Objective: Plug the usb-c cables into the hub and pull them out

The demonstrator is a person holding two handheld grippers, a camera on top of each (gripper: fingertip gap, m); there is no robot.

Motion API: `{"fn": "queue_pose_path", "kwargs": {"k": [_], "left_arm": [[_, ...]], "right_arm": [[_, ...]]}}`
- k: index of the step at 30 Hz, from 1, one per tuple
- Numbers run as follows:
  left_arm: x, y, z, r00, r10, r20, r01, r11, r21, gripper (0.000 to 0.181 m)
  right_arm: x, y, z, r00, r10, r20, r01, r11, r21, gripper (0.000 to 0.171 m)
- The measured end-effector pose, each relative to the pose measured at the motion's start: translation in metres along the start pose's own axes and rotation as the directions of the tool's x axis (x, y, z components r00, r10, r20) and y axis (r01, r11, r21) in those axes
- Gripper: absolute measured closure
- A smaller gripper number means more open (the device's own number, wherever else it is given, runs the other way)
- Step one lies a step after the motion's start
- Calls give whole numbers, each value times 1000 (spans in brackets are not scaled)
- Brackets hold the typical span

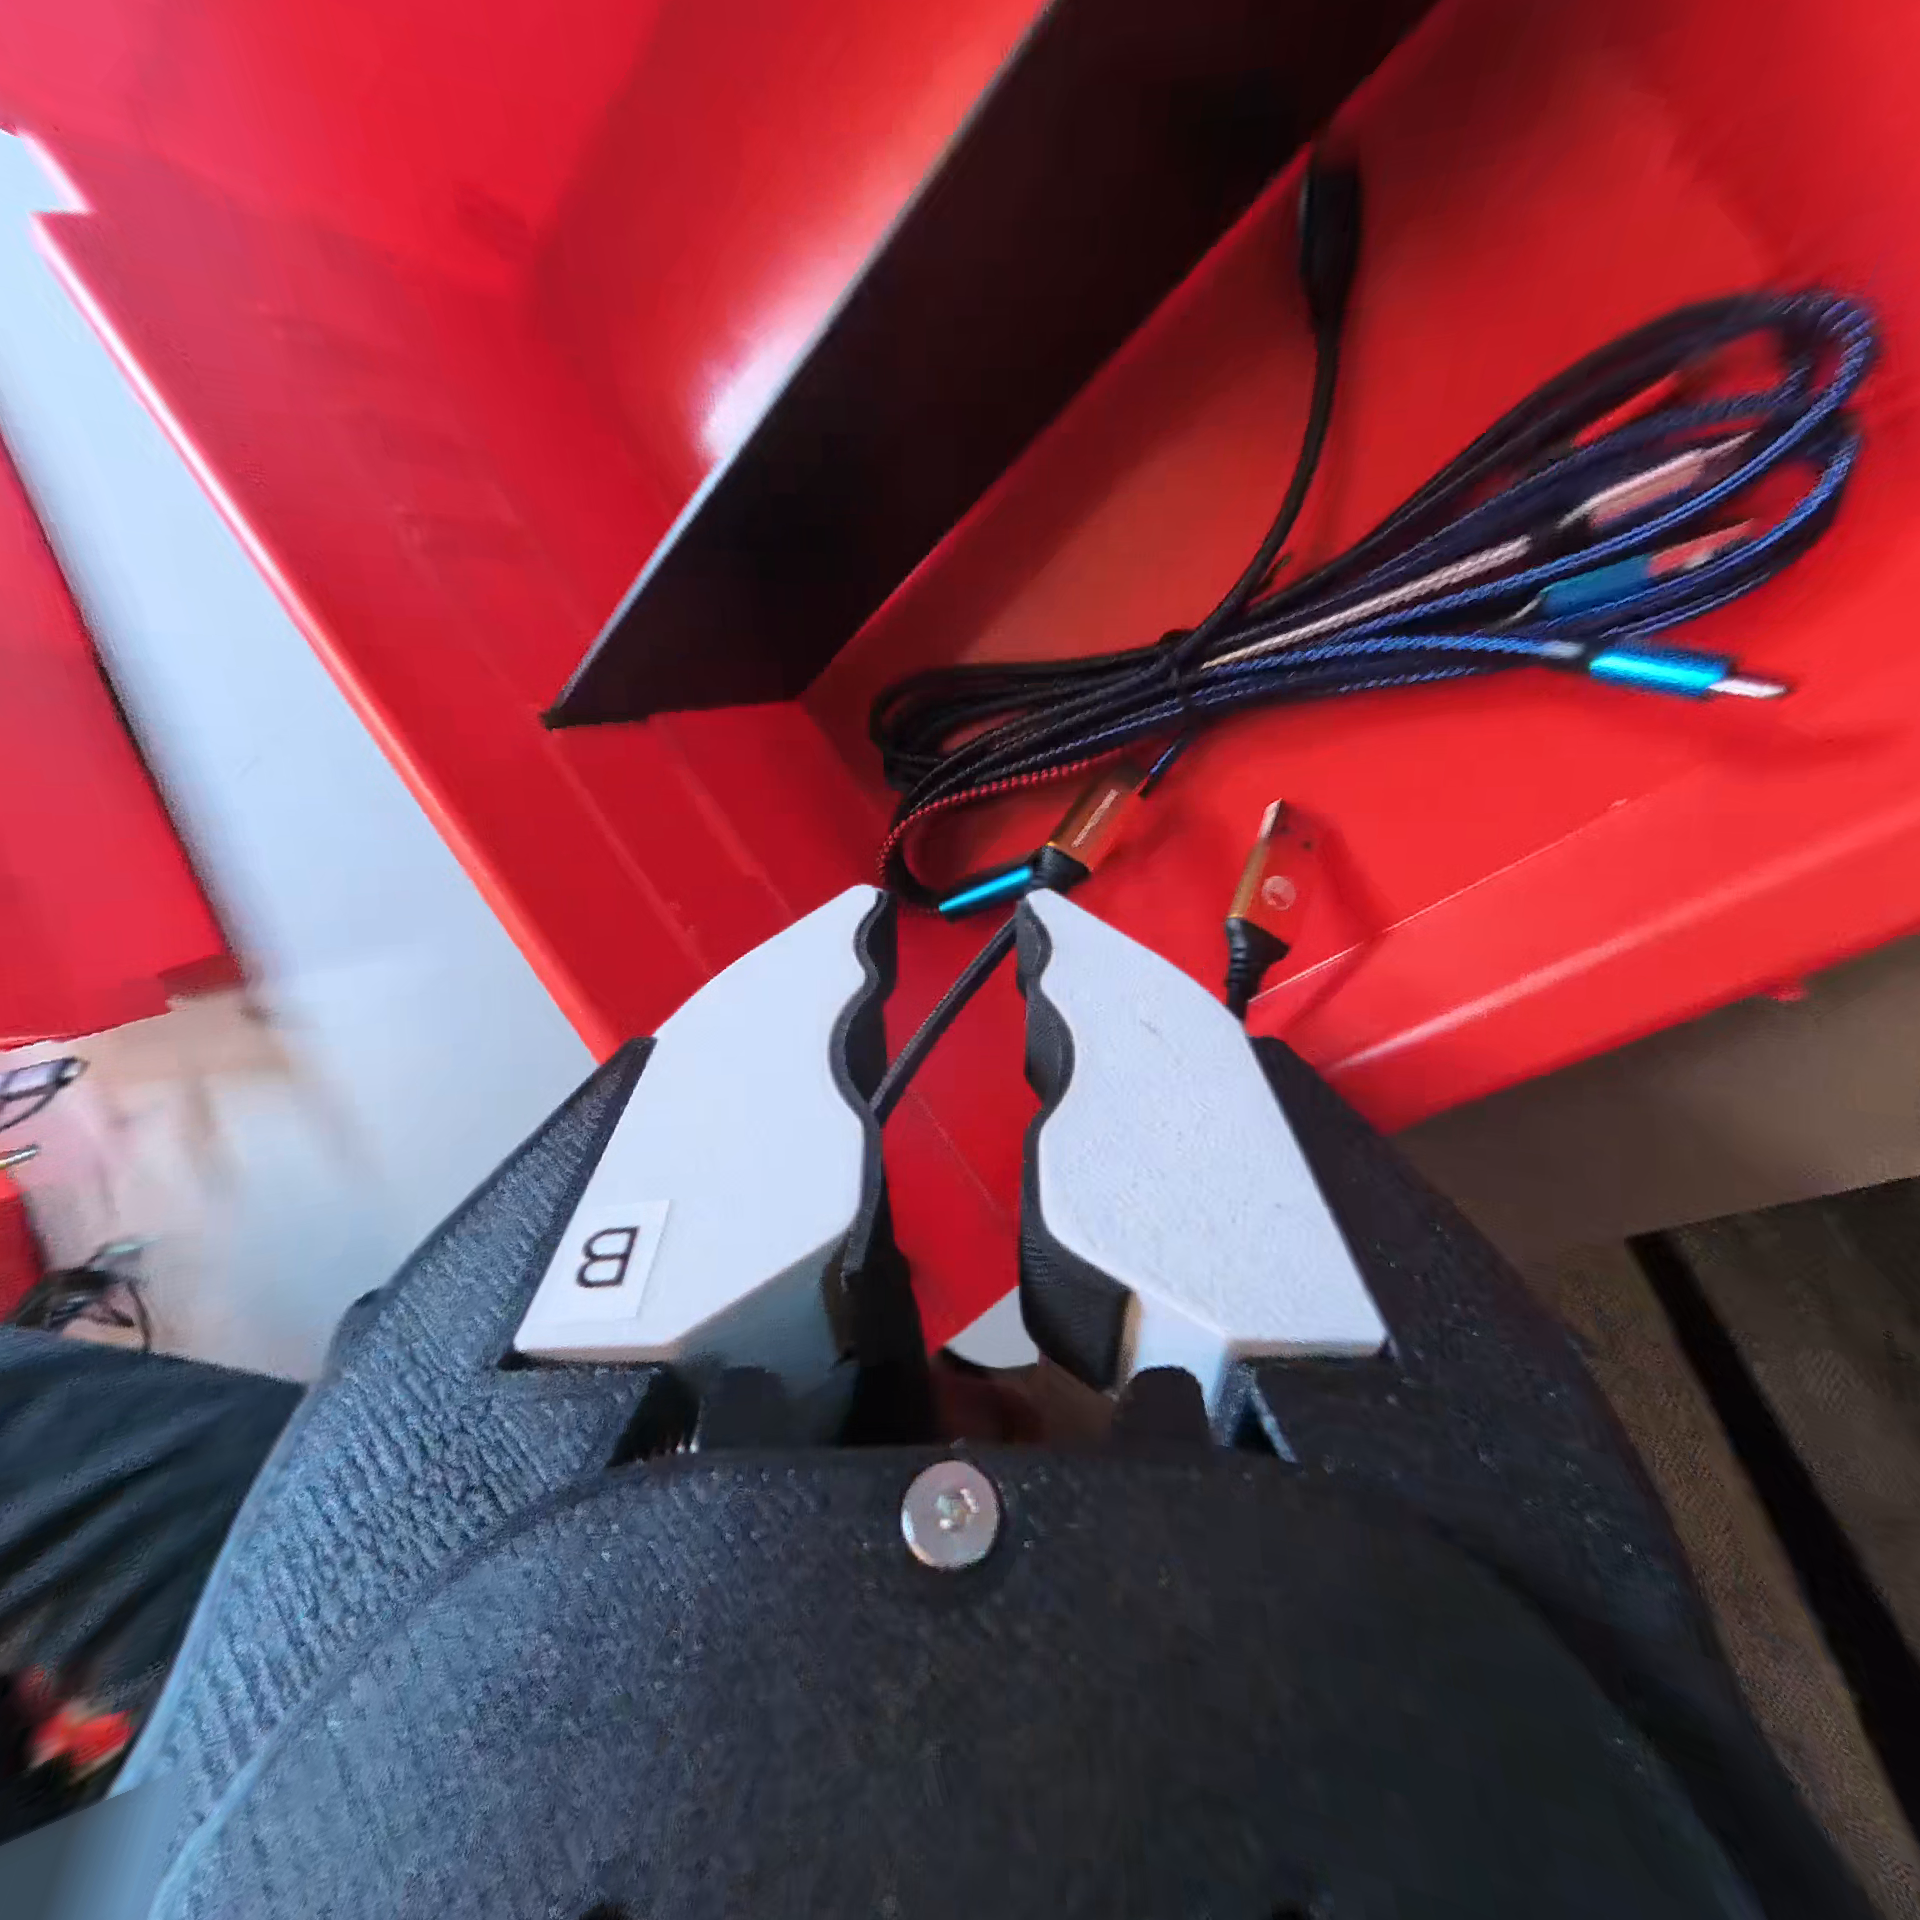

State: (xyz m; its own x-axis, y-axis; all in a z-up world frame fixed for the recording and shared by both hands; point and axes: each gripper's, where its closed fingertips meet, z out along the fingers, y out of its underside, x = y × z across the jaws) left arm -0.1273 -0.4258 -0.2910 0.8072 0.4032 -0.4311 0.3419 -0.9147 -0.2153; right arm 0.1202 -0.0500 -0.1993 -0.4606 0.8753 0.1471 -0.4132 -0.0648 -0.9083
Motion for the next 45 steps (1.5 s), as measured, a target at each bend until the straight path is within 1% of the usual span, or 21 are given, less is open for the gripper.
{"fn": "queue_pose_path", "kwargs": {"k": [1,4,7,9,12,15,18,20,22,25,28,31,33,34,36,37,39,41,42,43,45], "left_arm": [[-1,3,5,1000,21,9,-21,999,-36,159],[3,10,14,997,64,-37,-68,991,-115,160],[9,14,14,992,80,-98,-94,985,-144,158],[9,15,11,990,88,-109,-104,983,-153,154],[8,12,8,988,92,-125,-108,985,-134,154],[7,20,13,985,116,-129,-140,970,-200,154],[5,28,20,986,120,-120,-148,955,-256,167],[4,28,21,986,111,-123,-140,958,-251,172],[3,27,16,986,109,-125,-136,963,-231,175],[-10,15,-6,994,99,-50,-105,983,-152,176],[-29,-7,-47,997,59,57,-58,998,-9,176],[-49,-42,-102,979,4,202,-47,977,210,176],[-62,-75,-149,944,-62,325,-84,906,416,176],[-68,-93,-178,911,-109,398,-133,836,533,176],[-68,-125,-242,842,-217,493,-264,632,729,176],[-63,-136,-269,826,-271,494,-308,518,798,177],[-41,-158,-306,843,-312,437,-350,299,888,177],[-15,-178,-322,878,-296,376,-351,136,926,177],[0,-189,-323,898,-264,351,-343,78,936,176],[13,-199,-318,917,-236,322,-321,45,946,177],[42,-222,-301,944,-159,288,-290,10,957,177]], "right_arm": [[0,0,0,1000,1,-1,-1,1000,0,134],[1,0,0,1000,5,-6,-5,1000,1,135],[1,0,0,1000,6,-7,-6,1000,-1,135],[1,1,0,1000,5,-9,-5,1000,-4,136],[1,1,1,1000,-1,-6,0,1000,-9,137],[0,2,1,1000,-6,-4,6,1000,-9,137],[0,1,1,1000,-5,-4,5,1000,-8,137],[0,1,1,1000,-2,-5,2,1000,-6,137],[1,1,0,1000,3,-6,-3,1000,-5,137],[2,1,0,1000,11,-8,-11,1000,-3,137],[3,1,0,1000,17,-11,-17,1000,0,138],[3,1,0,1000,20,-12,-20,1000,0,138],[3,1,0,1000,19,-11,-19,1000,0,138],[3,1,0,1000,21,-9,-21,1000,0,138],[2,1,0,1000,26,-5,-26,1000,-1,138],[3,2,0,1000,30,-4,-30,1000,-1,138],[4,2,0,999,42,-6,-42,999,-1,138],[5,2,0,999,52,-8,-52,999,2,138],[6,2,0,998,57,-8,-57,998,2,138],[6,2,0,998,62,-9,-62,998,3,139],[7,2,0,998,68,-9,-68,998,4,139]]}}
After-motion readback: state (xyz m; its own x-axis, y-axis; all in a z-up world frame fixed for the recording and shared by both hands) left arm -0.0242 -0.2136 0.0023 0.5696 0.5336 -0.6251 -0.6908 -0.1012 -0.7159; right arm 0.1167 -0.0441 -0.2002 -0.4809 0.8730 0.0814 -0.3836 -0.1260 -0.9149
